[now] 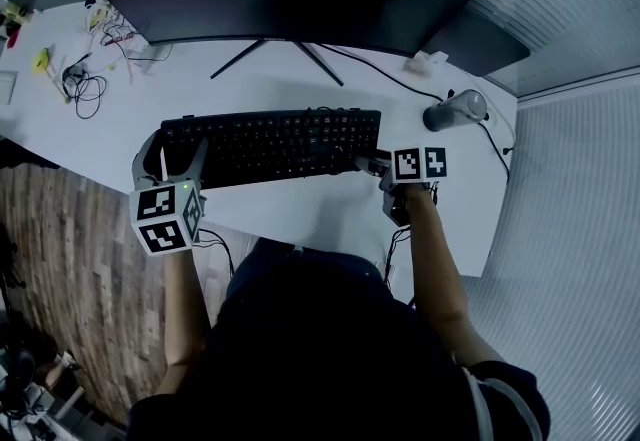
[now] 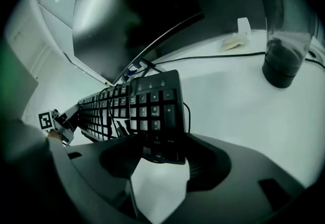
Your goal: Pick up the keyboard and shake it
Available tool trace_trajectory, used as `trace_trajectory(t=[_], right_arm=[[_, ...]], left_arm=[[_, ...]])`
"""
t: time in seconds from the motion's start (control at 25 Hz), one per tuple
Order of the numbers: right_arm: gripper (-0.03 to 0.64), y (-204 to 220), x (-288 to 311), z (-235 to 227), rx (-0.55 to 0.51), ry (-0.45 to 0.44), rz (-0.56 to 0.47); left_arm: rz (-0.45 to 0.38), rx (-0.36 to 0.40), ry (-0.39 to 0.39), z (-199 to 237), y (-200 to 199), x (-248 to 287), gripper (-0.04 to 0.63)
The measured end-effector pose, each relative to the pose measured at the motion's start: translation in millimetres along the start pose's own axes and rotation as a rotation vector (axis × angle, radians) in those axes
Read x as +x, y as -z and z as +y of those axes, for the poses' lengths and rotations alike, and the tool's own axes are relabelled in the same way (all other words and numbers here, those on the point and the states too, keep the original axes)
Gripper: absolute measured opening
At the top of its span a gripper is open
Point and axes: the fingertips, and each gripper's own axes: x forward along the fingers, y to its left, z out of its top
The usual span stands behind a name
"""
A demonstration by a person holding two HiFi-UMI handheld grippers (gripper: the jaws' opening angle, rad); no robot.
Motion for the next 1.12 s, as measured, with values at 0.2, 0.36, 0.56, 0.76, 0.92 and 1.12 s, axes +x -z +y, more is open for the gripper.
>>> trace_trajectory(t=[0.2, 0.36, 0.56, 0.76, 0.92, 1.12], right_arm=[[0.275, 8.4, 10.8, -1.9, 0.034, -0.049, 0.043], [0.275, 13.3, 19.3, -2.7, 0.055, -0.088, 0.072], [0.275, 15.8, 17.0, 0.3, 0.067, -0.094, 0.059], [0.275, -2.1, -14.3, -2.4, -0.035, 0.045, -0.008], [0.275, -3.5, -50.3, -11.5, -0.089, 0.171, -0.051], [0.275, 1.2, -71.4, -14.6, -0.116, 0.281, -0.066]], left_arm=[[-0.013, 0.071, -0.020, -5.9, -8.2, -7.2, 0.359], [-0.041, 0.130, -0.036, -12.2, -20.9, -13.1, 0.359], [-0.058, 0.120, -0.038, -9.9, -24.6, -15.6, 0.337], [-0.039, -0.036, 0.010, -3.6, 0.8, 0.0, 0.337], [0.003, -0.156, 0.080, -15.0, 28.8, 21.3, 0.337], [0.073, -0.241, 0.153, -23.9, 57.1, 47.9, 0.337]])
